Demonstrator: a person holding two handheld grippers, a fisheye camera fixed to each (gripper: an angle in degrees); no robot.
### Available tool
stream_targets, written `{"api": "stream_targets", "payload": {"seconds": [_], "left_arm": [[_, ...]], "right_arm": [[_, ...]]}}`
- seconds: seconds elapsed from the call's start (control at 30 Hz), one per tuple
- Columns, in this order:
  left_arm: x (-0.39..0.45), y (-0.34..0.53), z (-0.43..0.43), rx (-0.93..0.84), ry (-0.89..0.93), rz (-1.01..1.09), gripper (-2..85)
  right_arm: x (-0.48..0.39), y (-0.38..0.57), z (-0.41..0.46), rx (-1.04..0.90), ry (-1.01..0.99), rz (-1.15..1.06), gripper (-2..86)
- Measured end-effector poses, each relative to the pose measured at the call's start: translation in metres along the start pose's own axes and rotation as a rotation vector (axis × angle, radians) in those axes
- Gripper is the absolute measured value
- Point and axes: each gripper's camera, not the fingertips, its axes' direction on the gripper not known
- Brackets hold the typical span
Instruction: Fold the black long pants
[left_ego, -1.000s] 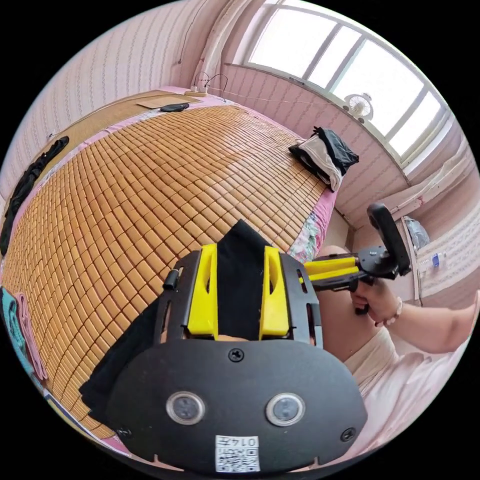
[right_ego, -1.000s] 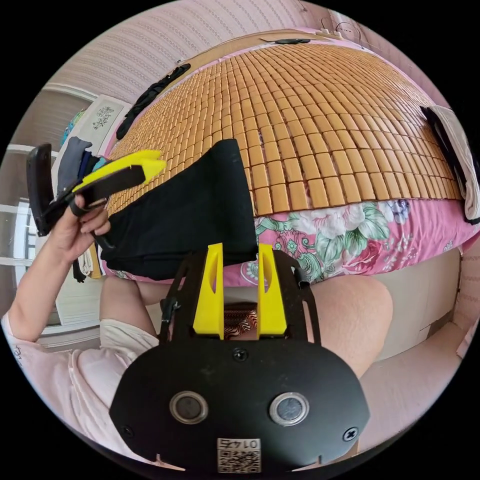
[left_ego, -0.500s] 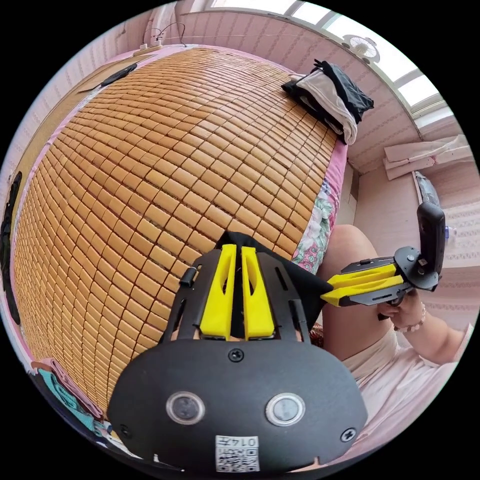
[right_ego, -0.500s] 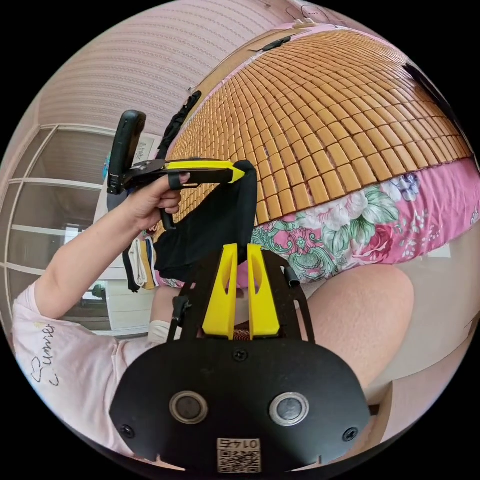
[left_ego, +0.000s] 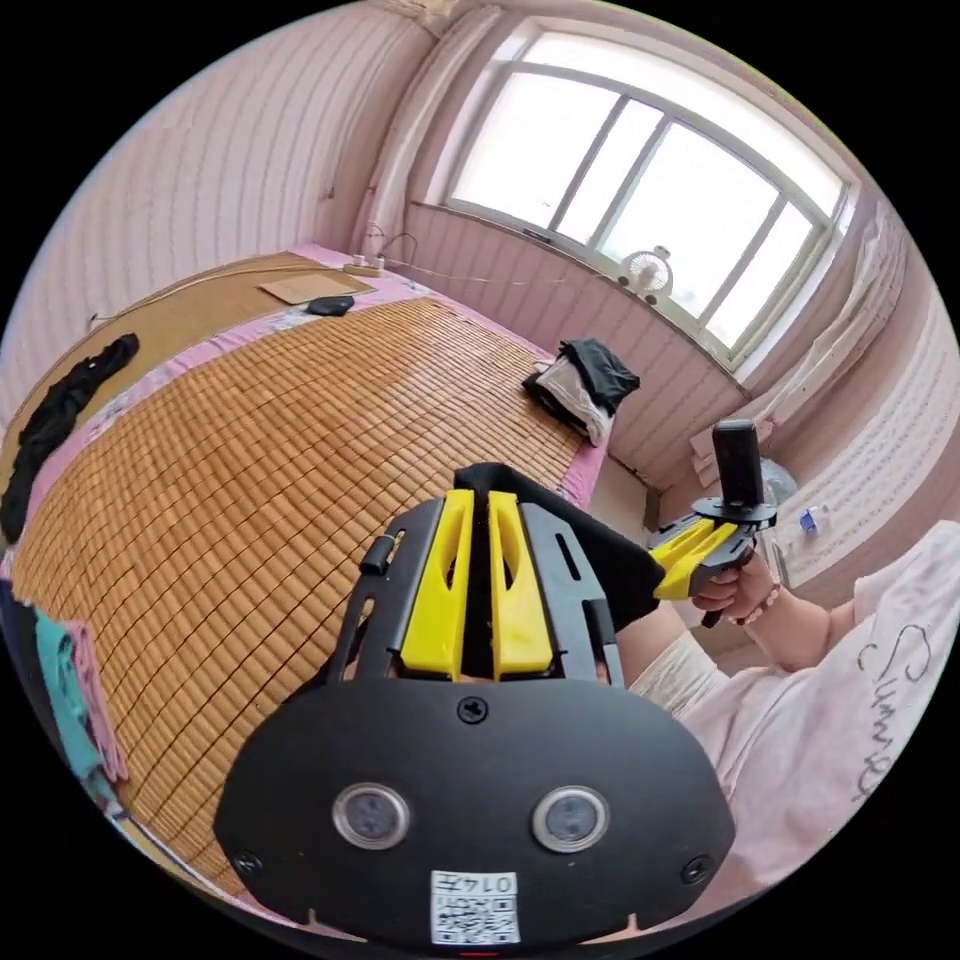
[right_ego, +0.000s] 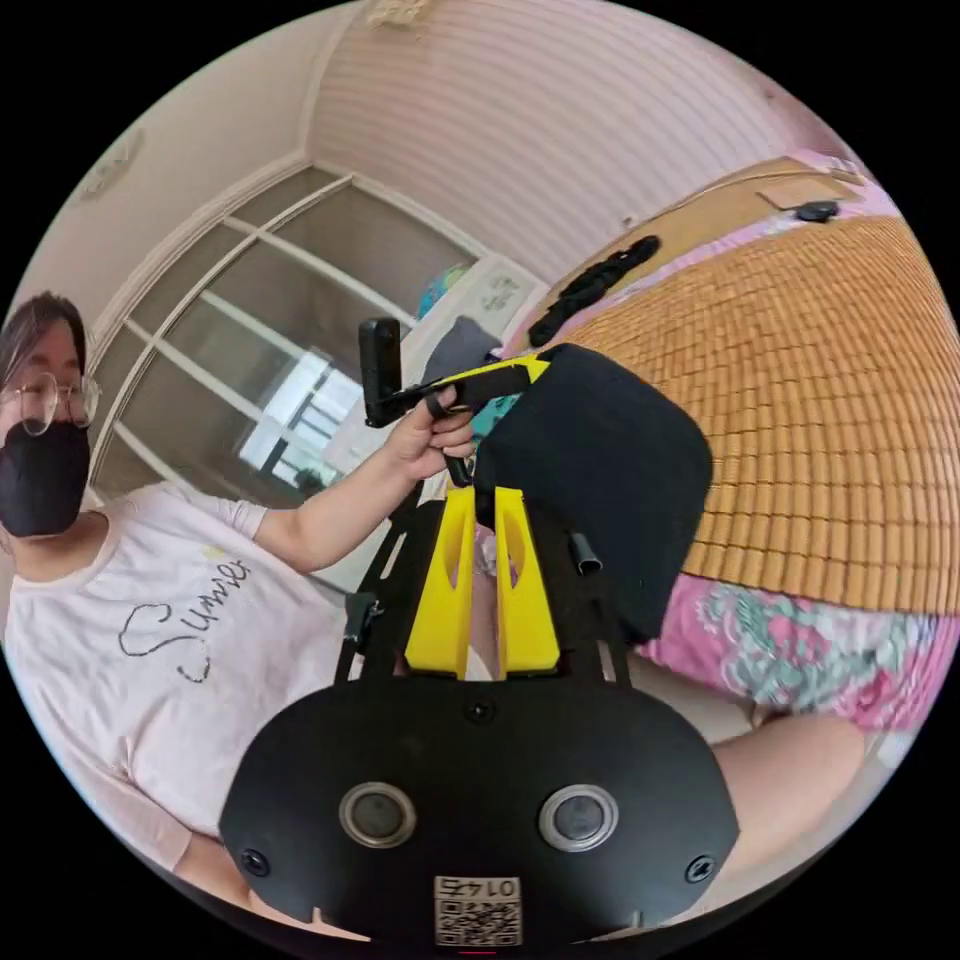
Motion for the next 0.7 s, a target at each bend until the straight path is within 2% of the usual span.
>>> {"api": "stream_targets", "payload": {"seconds": [0.1, 0.17, 0.3, 0.5, 0.6, 0.7], "left_arm": [[-0.045, 0.081, -0.067, 0.069, -0.303, -0.195, 4.9], [-0.062, 0.124, -0.09, 0.081, -0.387, -0.308, 5.2], [-0.078, 0.19, -0.086, 0.039, -0.365, -0.477, 6.2], [-0.095, 0.198, -0.019, 0.011, -0.206, -0.58, 9.9], [-0.115, 0.187, 0.017, -0.04, -0.137, -0.611, 12.2], [-0.141, 0.178, 0.051, -0.127, -0.029, -0.64, 13.6]], "right_arm": [[-0.022, -0.02, 0.117, -0.281, -0.023, -0.121, 3.6], [-0.016, -0.017, 0.172, -0.467, 0.043, -0.077, 2.3], [-0.008, -0.006, 0.157, -0.454, 0.06, -0.012, 1.7], [0.025, 0.021, 0.079, -0.317, 0.306, 0.205, 3.9], [0.038, 0.026, 0.053, -0.237, 0.383, 0.295, 11.2], [0.055, 0.022, 0.046, -0.204, 0.351, 0.368, 16.2]]}}
